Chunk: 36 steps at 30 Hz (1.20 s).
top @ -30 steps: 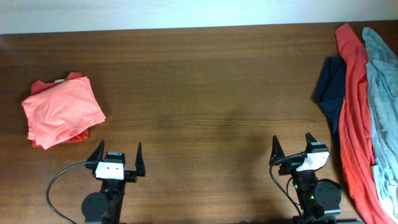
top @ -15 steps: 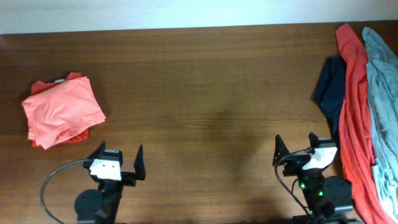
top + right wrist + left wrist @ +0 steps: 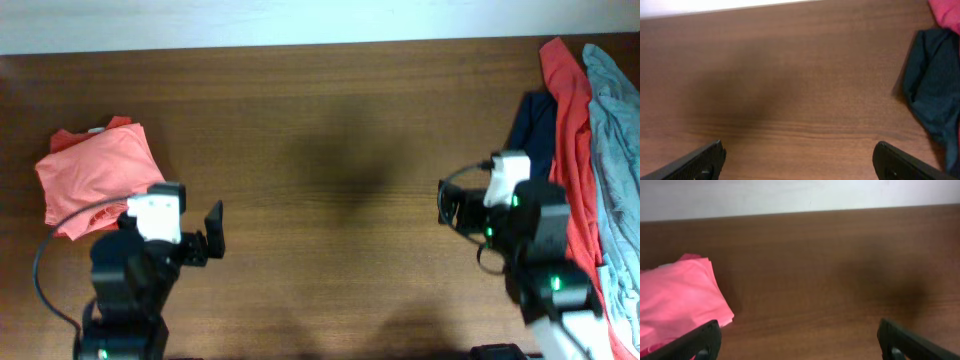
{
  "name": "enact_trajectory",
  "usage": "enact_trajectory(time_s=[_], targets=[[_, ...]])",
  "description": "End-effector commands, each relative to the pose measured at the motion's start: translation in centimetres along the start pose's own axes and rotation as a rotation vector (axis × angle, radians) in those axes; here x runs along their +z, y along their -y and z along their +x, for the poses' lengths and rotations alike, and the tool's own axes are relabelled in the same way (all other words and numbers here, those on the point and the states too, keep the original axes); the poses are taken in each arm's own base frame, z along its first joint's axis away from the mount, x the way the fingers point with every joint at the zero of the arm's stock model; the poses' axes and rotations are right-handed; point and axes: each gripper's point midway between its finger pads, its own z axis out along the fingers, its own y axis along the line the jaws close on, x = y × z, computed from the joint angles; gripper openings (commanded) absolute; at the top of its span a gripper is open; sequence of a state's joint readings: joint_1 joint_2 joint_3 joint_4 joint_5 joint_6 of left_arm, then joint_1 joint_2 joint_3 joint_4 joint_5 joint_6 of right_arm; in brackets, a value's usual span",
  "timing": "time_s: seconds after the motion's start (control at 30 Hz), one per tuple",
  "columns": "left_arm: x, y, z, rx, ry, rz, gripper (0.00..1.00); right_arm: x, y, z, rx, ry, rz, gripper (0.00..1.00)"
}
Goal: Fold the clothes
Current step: 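Reach the right gripper into the clothes pile and grasp the light blue t-shirt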
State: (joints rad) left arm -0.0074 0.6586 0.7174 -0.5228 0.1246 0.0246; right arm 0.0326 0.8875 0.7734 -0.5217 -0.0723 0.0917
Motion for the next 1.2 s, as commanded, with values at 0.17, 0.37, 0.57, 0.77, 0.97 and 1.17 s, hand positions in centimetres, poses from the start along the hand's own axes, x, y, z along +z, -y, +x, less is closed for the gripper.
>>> enact_trajectory(time_s=[0.17,0.37,0.57,0.77,0.97,1.17], targets=[[0.4,0.2,-3.1,-0.01,-0.016,0.016,0.99,1.5,9.1,-5.0,0.058,-0.05,0.22,0.99],[0.4,0.2,-3.0,-0.011,-0.019,0.017,0.99,0.2,21.9,-3.8,0.277,-0.066,0.472,0.99],[0.4,0.2,-2.6,-0.013,-0.034,0.017,0.99,1.1,29.4,-0.4,0.395,-0.091,0.584,0.99],[0.4,0.2,-2.1,-0.015,-0.055,0.016,0.99,3.8,32.2,3.0,0.439,-0.149,0.568,0.97],[0.4,0.2,-2.0,-0.015,-0.058,0.016,0.99,4.7,34.4,6.3,0.43,-0.249,0.658,0.9],[0.4,0.2,-2.1,-0.015,-0.058,0.016,0.99,5.8,35.4,8.0,0.439,-0.277,0.659,0.85]])
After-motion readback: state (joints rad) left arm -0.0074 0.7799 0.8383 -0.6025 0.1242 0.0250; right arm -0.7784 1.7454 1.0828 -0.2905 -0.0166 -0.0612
